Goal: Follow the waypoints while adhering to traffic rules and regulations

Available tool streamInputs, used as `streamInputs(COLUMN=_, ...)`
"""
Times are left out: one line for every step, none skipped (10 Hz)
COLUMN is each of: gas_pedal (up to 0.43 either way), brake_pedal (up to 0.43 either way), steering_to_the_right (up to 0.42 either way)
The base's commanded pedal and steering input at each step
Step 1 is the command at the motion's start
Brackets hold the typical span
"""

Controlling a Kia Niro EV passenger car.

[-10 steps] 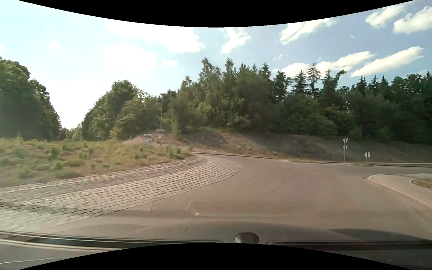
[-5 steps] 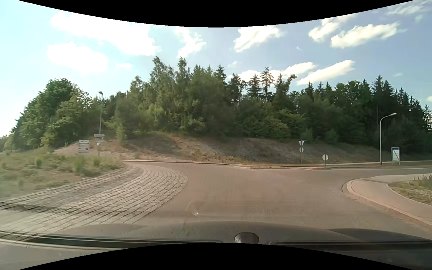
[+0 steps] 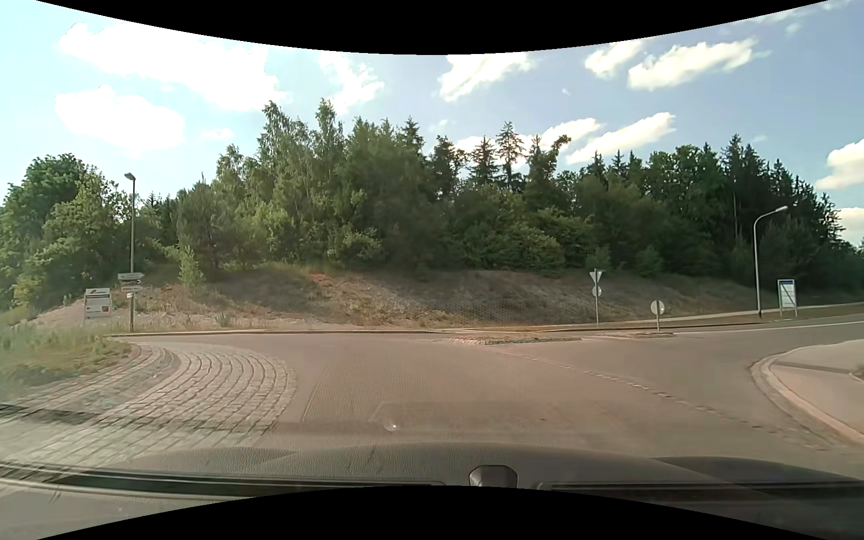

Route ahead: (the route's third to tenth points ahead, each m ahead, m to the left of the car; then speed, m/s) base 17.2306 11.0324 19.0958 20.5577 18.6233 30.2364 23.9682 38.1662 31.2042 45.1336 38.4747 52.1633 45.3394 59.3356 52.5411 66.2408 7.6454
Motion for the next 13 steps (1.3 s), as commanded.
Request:
streamInputs(gas_pedal=0.13, brake_pedal=0.006, steering_to_the_right=-0.136)
streamInputs(gas_pedal=0.13, brake_pedal=0.006, steering_to_the_right=-0.157)
streamInputs(gas_pedal=0.13, brake_pedal=0.006, steering_to_the_right=-0.173)
streamInputs(gas_pedal=0.13, brake_pedal=0.006, steering_to_the_right=-0.186)
streamInputs(gas_pedal=0.13, brake_pedal=0.006, steering_to_the_right=-0.202)
streamInputs(gas_pedal=0.13, brake_pedal=0.006, steering_to_the_right=-0.211)
streamInputs(gas_pedal=0.13, brake_pedal=0.006, steering_to_the_right=-0.217)
streamInputs(gas_pedal=0.13, brake_pedal=0.006, steering_to_the_right=-0.225)
streamInputs(gas_pedal=0.13, brake_pedal=0.006, steering_to_the_right=-0.231)
streamInputs(gas_pedal=0.13, brake_pedal=0.006, steering_to_the_right=-0.239)
streamInputs(gas_pedal=0.13, brake_pedal=0.006, steering_to_the_right=-0.246)
streamInputs(gas_pedal=0.13, brake_pedal=0.006, steering_to_the_right=-0.252)
streamInputs(gas_pedal=0.13, brake_pedal=0.006, steering_to_the_right=-0.255)
